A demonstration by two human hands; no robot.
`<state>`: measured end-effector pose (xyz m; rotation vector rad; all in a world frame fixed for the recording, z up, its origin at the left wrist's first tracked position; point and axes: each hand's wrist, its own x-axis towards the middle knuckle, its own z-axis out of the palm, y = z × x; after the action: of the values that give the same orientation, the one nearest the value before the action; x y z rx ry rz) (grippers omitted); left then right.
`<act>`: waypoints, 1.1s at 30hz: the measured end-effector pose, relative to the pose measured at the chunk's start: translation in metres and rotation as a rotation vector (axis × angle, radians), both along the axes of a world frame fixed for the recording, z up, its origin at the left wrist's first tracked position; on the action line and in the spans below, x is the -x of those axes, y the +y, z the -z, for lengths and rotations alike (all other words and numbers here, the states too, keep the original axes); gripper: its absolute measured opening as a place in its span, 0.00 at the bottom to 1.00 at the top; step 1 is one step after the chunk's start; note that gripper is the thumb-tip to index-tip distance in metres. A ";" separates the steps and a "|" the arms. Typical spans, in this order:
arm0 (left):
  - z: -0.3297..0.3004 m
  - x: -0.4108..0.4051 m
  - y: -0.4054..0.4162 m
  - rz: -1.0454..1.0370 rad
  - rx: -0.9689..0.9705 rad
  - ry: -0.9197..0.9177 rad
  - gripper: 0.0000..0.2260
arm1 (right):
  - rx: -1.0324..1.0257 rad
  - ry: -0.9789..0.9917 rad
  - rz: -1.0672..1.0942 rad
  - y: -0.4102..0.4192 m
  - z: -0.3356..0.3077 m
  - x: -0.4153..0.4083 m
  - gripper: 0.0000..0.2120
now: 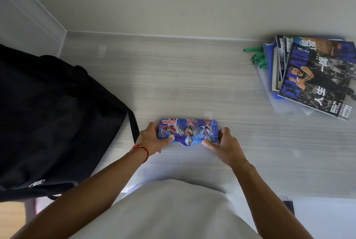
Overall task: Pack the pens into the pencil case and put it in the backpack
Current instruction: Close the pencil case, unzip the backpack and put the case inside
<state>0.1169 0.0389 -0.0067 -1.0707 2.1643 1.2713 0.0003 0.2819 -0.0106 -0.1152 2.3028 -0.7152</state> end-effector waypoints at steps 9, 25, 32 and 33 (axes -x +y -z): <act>-0.036 -0.012 0.000 -0.153 0.281 0.141 0.12 | 0.181 0.280 0.051 -0.014 -0.009 0.023 0.08; -0.128 -0.142 -0.032 -0.774 0.354 0.554 0.15 | 0.638 0.145 -0.685 -0.188 -0.074 -0.096 0.03; -0.144 -0.251 -0.083 -0.742 0.426 0.722 0.16 | 0.825 0.301 -0.794 -0.272 -0.122 -0.226 0.07; -0.144 -0.267 -0.095 -0.741 0.441 0.741 0.15 | 0.825 0.348 -0.801 -0.282 -0.127 -0.243 0.09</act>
<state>0.3840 -0.0557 0.1368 -1.9528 2.8003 1.7485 0.2429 0.0002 0.1161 -1.5262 1.8379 -1.1887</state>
